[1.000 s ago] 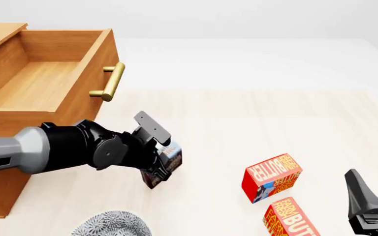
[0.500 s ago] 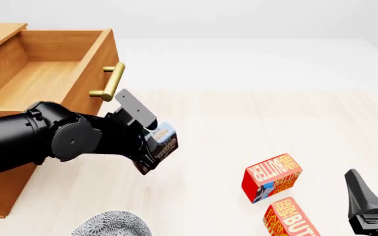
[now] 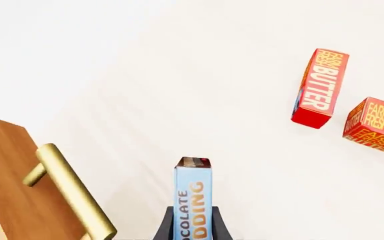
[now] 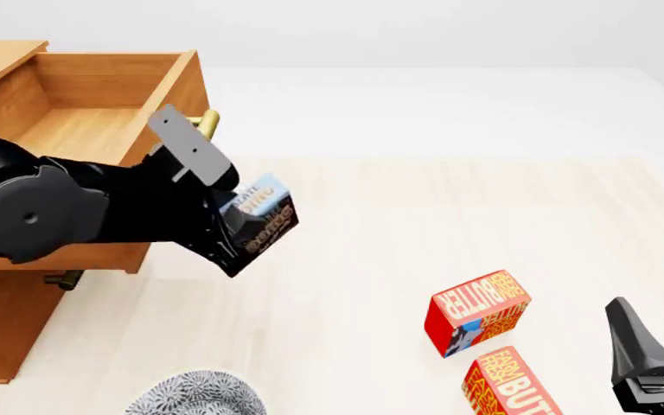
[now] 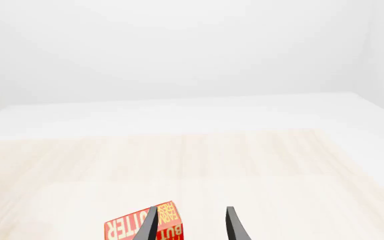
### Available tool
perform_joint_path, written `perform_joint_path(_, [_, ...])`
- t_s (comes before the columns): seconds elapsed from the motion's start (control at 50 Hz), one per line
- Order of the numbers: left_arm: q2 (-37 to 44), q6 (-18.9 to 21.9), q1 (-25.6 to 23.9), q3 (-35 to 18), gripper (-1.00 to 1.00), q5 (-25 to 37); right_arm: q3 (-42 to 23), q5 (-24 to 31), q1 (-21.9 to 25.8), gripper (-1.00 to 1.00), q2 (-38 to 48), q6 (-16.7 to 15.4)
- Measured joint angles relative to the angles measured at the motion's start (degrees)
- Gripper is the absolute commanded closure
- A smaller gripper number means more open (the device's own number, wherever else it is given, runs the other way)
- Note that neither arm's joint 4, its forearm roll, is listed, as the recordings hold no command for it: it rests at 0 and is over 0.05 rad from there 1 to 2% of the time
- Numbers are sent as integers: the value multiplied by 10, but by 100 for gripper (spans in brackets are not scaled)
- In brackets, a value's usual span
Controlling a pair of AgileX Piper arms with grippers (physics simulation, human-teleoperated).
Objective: Put the chocolate pudding in the top drawer of the cabinet and close it.
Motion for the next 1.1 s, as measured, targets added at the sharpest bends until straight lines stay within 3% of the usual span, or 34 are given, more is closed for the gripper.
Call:
perform_joint_path(0.68, [-95, 33, 21, -95, 100, 112, 0, 0, 0, -100, 0, 0])
perform_joint_path(1.1, [-124, 46, 46, -209, 100, 202, 0, 0, 0, -100, 0, 0])
